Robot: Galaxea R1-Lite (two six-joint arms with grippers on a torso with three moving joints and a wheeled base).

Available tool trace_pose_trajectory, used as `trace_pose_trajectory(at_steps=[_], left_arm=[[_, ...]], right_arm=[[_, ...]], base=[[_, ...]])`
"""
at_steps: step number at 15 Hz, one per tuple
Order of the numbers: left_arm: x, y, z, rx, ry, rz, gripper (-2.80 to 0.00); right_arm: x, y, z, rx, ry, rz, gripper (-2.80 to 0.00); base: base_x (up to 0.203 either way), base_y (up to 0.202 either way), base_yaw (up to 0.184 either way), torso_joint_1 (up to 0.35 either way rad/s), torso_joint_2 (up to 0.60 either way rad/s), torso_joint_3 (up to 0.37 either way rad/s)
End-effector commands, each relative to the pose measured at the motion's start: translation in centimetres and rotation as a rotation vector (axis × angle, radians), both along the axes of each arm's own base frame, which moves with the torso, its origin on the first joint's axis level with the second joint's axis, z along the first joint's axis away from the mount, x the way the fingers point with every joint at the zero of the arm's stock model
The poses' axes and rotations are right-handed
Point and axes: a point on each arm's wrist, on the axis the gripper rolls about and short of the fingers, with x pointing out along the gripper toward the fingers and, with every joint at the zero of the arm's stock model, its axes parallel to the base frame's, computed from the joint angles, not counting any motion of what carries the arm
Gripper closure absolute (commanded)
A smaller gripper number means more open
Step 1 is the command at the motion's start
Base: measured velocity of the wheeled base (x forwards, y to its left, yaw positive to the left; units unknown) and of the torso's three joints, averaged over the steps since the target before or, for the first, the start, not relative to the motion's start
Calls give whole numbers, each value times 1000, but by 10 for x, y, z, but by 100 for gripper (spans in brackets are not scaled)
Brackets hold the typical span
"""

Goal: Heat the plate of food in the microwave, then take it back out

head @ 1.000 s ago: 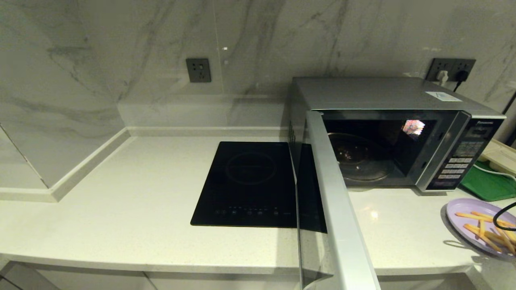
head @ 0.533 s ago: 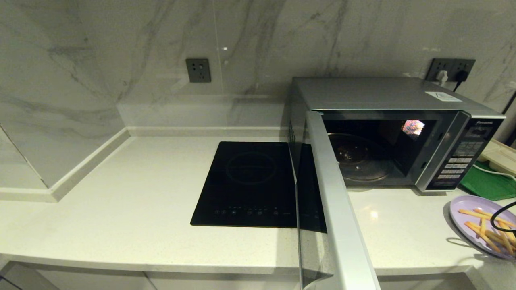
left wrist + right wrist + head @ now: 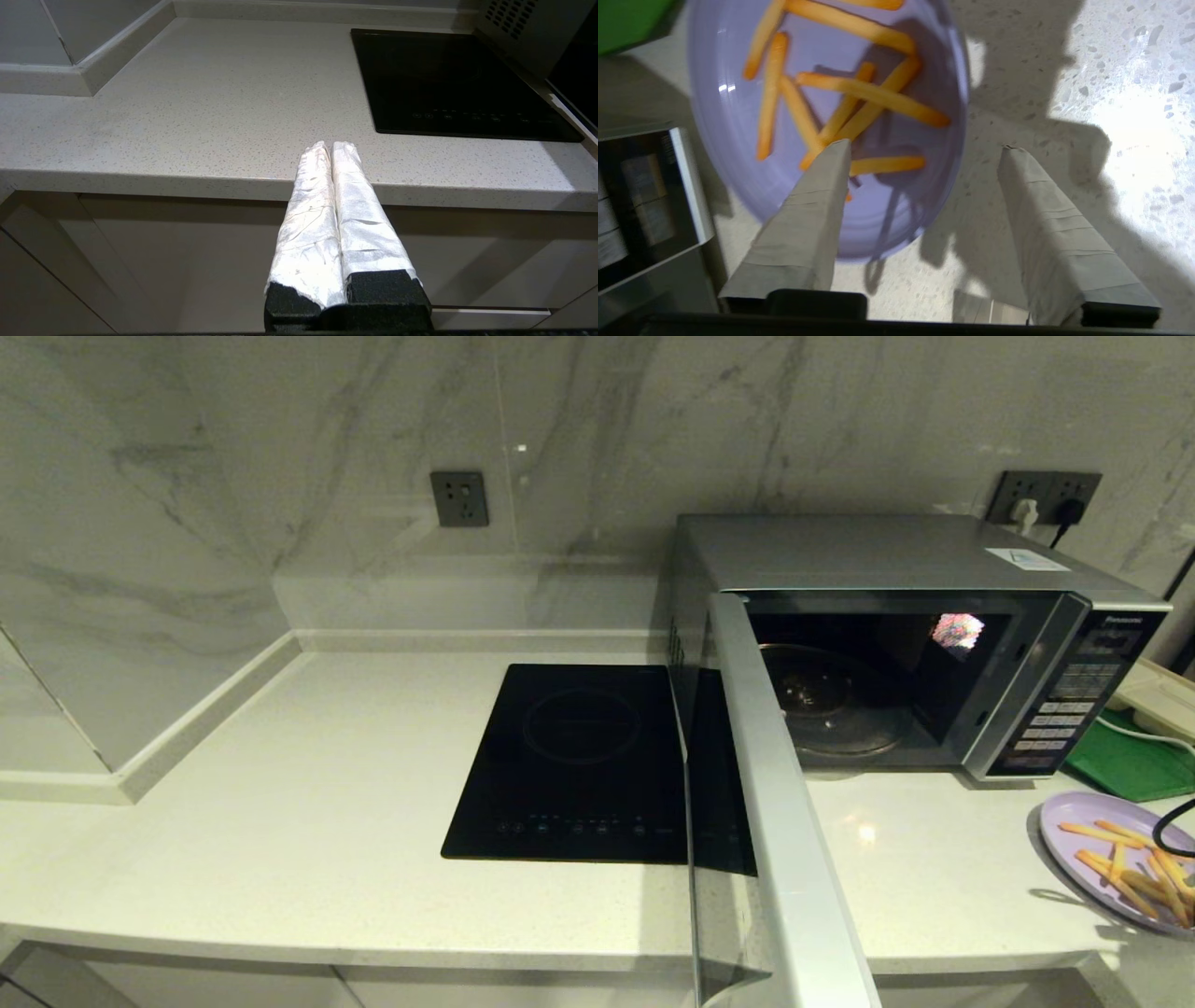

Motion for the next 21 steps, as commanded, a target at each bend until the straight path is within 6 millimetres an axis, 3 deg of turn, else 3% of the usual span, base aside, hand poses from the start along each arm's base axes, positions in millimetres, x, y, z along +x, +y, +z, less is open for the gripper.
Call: trace_pose_trajectory(at_steps=[1,3,6,7,10,12,16,19,21], left_arm=[[0,0,0,0,0,1,0],[0,0,0,-1,0,1,0],[0,0,0,0,0,1,0],[0,0,0,-1,0,1,0],[0,0,0,0,0,1,0],[0,0,0,0,0,1,0],[0,0,0,-1,0,1,0],[0,0,0,-1,0,1,0],[0,0,0,-1,0,1,0]], right_arm=[[-11,9,25,-50,-65,6,-280],[-24,21,43,-71,-114,61,-280],[-57,56,81,-15,-235,294,-280],[-70,71,92,37,-239,394,0],[-97,117,126,145,-146,672,0],[-115,145,142,93,-146,829,0],[-136,179,175,-60,-78,1039,0],[-131,191,200,-110,-83,1163,0],[-114,206,211,-114,-79,1284,0]], base=[[0,0,0,0,0,0],[0,0,0,0,0,0],[0,0,0,0,0,0],[0,0,0,0,0,0],[0,0,0,0,0,0],[0,0,0,0,0,0],[0,0,0,0,0,0],[0,0,0,0,0,0],[0,0,0,0,0,0]])
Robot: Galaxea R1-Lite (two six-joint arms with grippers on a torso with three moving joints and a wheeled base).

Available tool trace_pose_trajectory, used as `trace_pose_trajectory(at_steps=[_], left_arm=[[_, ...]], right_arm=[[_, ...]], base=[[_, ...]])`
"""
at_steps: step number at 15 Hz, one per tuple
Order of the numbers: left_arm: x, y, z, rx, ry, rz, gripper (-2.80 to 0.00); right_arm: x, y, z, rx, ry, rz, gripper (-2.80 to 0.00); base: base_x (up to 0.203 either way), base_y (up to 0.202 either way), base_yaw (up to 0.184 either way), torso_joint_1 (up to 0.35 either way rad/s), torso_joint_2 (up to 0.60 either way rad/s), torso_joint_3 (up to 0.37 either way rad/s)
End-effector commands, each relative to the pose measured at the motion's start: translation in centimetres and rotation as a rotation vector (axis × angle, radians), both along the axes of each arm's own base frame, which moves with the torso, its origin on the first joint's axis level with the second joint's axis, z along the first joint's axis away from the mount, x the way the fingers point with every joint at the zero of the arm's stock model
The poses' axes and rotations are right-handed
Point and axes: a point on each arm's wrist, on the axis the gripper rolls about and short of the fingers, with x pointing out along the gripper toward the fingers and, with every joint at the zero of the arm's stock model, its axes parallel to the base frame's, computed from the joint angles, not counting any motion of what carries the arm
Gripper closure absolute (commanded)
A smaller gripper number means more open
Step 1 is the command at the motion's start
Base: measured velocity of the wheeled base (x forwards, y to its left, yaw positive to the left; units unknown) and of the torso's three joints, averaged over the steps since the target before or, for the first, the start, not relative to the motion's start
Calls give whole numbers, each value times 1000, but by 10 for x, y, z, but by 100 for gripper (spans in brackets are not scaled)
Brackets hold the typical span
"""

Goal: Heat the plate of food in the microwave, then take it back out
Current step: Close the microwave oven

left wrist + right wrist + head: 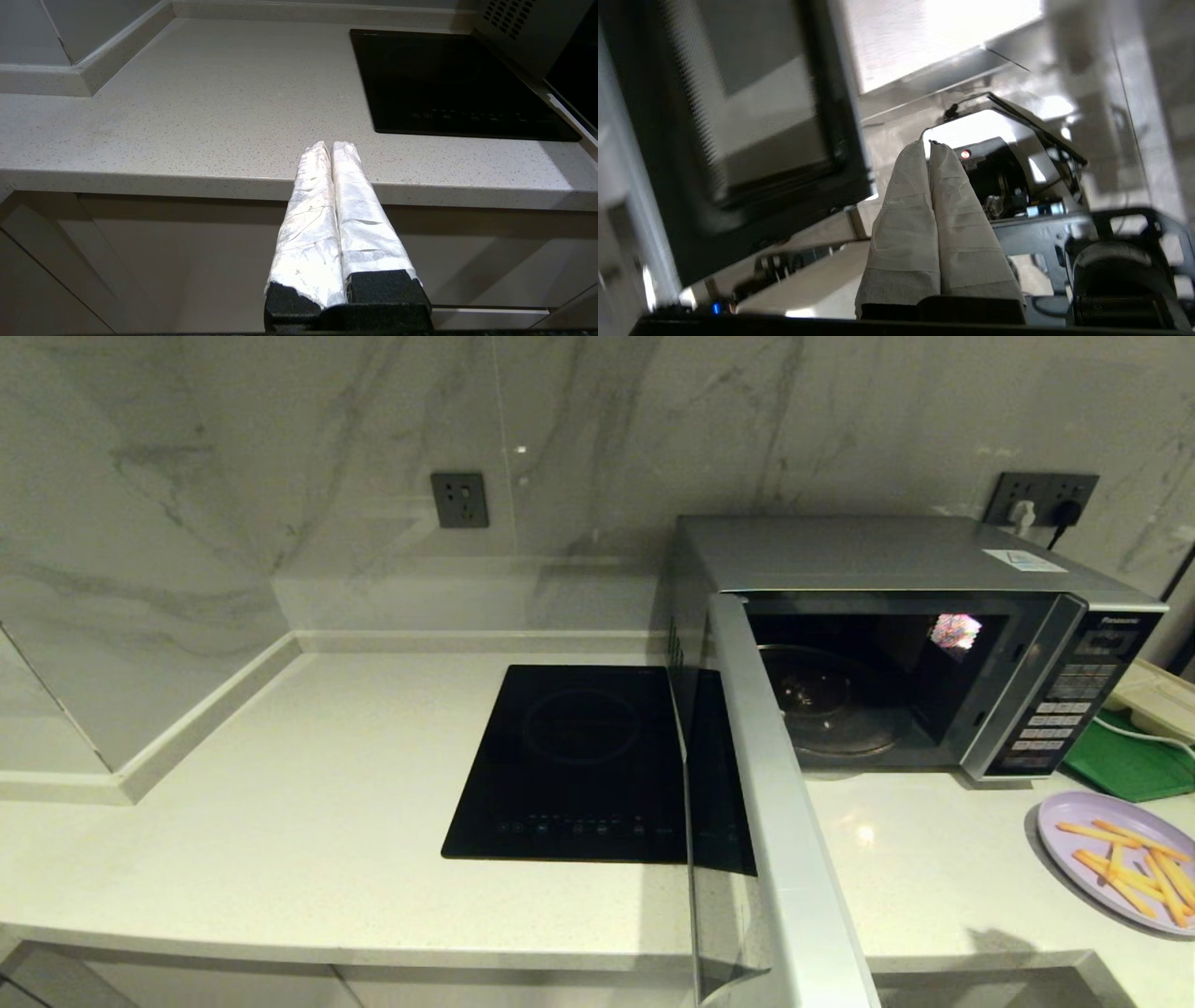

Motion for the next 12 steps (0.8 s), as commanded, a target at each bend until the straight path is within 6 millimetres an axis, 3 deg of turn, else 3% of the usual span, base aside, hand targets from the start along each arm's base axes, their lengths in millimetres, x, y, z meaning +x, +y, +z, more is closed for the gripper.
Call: trace_pose_trajectory(at_steps=[1,6,10,12], left_arm=[[0,0,0,-1,-1,0,0],[0,0,0,-1,-1,0,0],[0,0,0,-1,-1,0,0],[0,0,0,0,-1,0,0]], right_arm=[[28,19,14,-14,7,128,0],[85,68,31,-81,1,270,0],[105,98,58,-55,-107,348,0],[111,120,56,-54,-104,417,0]], base=[[0,0,0,0,0,0],[0,0,0,0,0,0],[0,0,0,0,0,0],[0,0,0,0,0,0]])
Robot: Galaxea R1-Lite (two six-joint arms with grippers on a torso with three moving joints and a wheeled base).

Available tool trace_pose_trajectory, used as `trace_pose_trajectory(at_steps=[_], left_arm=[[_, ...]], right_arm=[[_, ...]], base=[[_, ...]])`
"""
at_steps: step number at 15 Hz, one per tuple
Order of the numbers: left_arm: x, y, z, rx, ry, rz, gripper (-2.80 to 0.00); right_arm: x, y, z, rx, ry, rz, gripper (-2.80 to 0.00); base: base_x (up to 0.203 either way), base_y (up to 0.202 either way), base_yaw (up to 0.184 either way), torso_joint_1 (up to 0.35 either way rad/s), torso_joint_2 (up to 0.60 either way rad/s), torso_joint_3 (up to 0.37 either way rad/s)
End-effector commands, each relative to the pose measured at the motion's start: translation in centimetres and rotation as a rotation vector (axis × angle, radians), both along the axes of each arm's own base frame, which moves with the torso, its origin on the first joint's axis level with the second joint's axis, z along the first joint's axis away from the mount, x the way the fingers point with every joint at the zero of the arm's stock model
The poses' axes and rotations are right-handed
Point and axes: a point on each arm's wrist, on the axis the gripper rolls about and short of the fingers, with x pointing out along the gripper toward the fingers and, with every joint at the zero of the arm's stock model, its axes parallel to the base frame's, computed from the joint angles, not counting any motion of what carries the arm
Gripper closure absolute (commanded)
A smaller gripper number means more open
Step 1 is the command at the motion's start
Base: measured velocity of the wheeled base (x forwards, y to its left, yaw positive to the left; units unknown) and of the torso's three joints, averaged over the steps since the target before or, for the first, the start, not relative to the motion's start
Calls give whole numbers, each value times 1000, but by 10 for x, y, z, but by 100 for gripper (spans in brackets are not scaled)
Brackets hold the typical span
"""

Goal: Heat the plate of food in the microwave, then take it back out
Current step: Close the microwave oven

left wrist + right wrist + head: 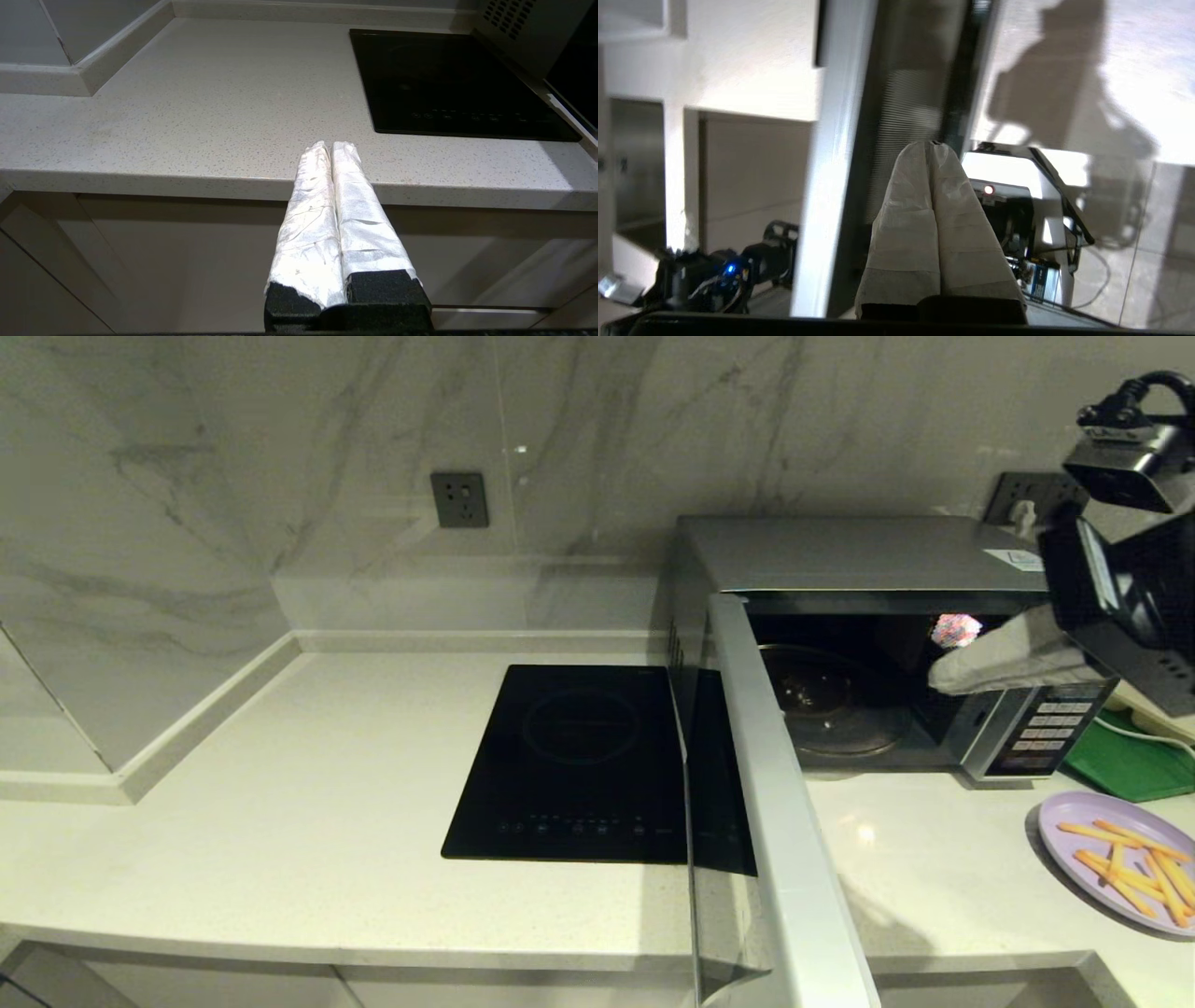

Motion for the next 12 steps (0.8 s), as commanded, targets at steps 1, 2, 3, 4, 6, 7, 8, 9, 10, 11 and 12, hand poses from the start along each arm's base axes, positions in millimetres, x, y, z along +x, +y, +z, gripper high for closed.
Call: trace_pose_trajectory(at_steps=[1,2,3,4,6,7,8,9,10,11,12], left_arm=[[0,0,0,-1,-1,1,0],[0,0,0,-2,-1,1,0],[0,0,0,0,-1,1,0],[0,0,0,-2,-1,1,0],[0,0,0,-2,-1,1,0],[0,0,0,-1,-1,1,0],[0,0,0,-1,-1,1,0],[0,0,0,-2,-1,1,0],[0,0,0,-2,-1,1,0],[0,0,0,-2,-1,1,0],[0,0,0,0,-1,1,0]], right_arm=[[17,30,-6,-13,24,71,0],[20,41,-8,-17,25,98,0],[21,54,-12,-36,22,126,0],[24,66,-17,-67,5,152,0],[29,86,-26,-104,-24,201,0],[29,95,-29,-109,-29,220,0],[29,101,-32,-116,-27,239,0],[29,106,-36,-127,-24,256,0],[29,109,-38,-134,-20,267,0],[29,111,-39,-136,-18,275,0],[29,114,-41,-139,-15,279,0]], base=[[0,0,0,0,0,0],[0,0,0,0,0,0],[0,0,0,0,0,0],[0,0,0,0,0,0],[0,0,0,0,0,0],[0,0,0,0,0,0],[0,0,0,0,0,0],[0,0,0,0,0,0],[0,0,0,0,0,0],[0,0,0,0,0,0],[0,0,0,0,0,0]])
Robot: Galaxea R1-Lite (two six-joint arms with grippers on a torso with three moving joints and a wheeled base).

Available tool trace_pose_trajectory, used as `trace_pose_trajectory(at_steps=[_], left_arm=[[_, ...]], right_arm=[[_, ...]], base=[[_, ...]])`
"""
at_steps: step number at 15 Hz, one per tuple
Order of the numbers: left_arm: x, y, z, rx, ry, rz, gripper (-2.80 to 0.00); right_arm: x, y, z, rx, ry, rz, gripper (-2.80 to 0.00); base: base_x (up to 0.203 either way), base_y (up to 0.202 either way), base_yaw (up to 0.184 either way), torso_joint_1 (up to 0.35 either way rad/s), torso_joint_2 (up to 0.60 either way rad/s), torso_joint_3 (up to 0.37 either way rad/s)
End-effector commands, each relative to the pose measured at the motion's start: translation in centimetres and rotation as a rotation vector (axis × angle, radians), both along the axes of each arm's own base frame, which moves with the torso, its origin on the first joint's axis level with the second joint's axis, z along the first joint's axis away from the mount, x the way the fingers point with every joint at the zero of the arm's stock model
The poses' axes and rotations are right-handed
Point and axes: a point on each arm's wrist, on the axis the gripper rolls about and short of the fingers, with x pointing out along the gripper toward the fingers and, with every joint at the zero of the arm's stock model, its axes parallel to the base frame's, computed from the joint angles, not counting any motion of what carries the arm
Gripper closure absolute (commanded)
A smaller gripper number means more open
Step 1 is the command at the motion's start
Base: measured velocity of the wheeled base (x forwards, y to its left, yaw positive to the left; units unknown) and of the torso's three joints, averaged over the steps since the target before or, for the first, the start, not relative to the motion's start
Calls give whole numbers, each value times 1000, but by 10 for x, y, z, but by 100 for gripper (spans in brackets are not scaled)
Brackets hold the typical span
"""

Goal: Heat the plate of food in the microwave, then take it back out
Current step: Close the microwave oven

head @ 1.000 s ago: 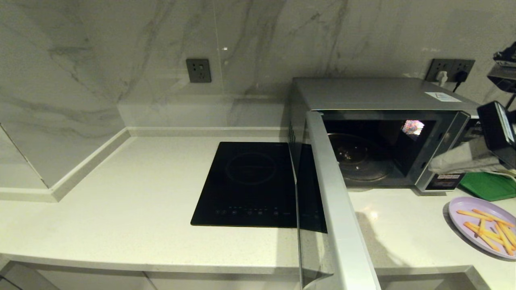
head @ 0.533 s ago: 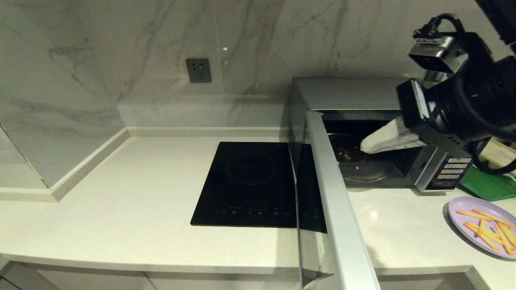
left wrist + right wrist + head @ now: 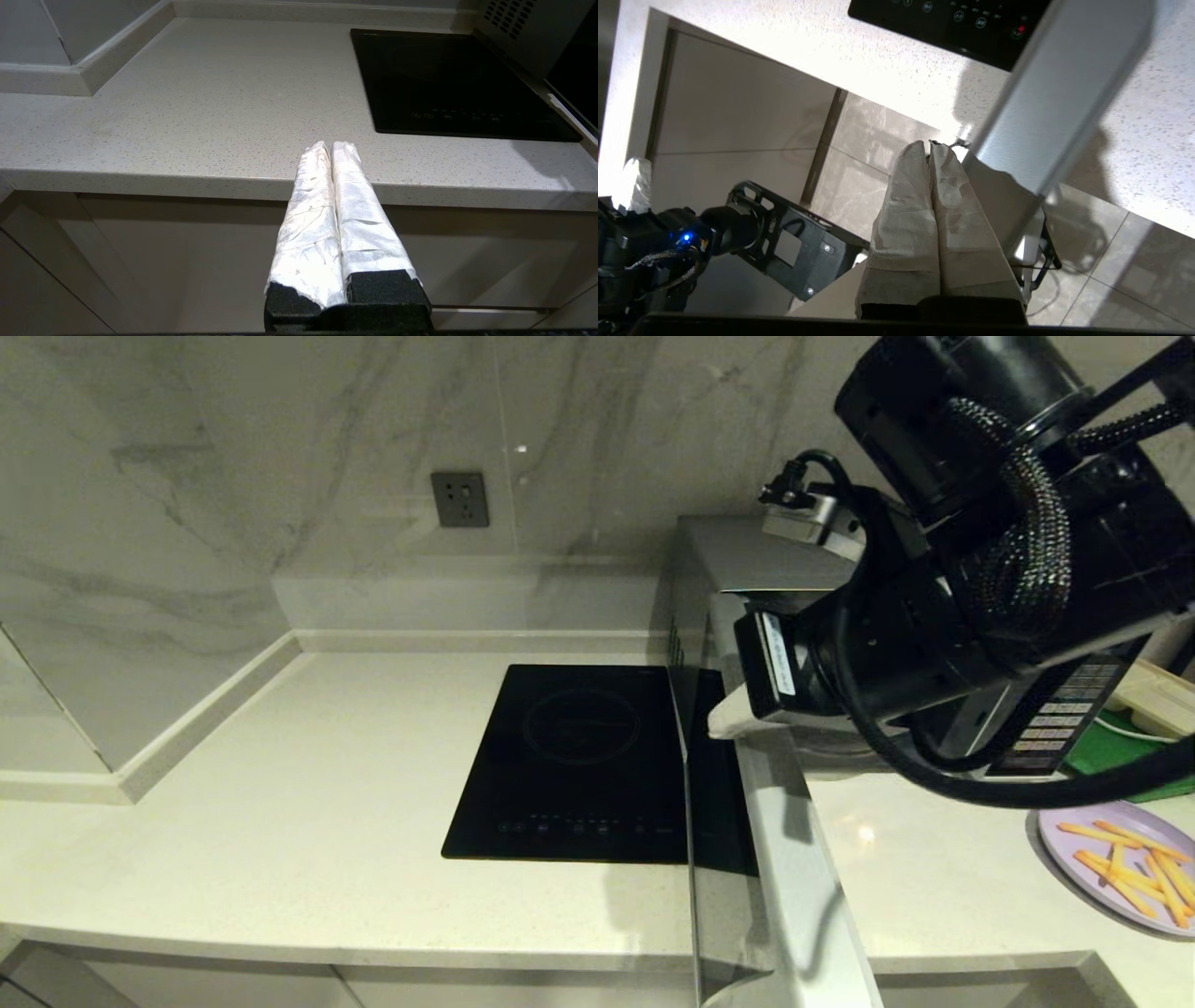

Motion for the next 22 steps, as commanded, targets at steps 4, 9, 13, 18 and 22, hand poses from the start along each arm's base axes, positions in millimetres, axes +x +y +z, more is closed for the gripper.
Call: trace_pose_trajectory(at_steps=[4,9,13,18,22], left_arm=[[0,0,0,0,-1,1,0],[0,0,0,-1,-1,1,0],[0,0,0,0,-1,1,0],[0,0,0,0,-1,1,0],[0,0,0,1,-1,1,0]], right_arm=[[0,3,-3,-30,-6,-20,0],[-8,-11,-5,-163,-8,-143,0],[-15,-30,7,-155,-58,-313,0],[-26,-54,12,-123,-90,-531,0],[-36,-97,9,-127,-60,-656,0]], base=[[0,0,0,0,0,0],[0,0,0,0,0,0],[0,0,0,0,0,0],[0,0,0,0,0,0],[0,0,0,0,0,0]])
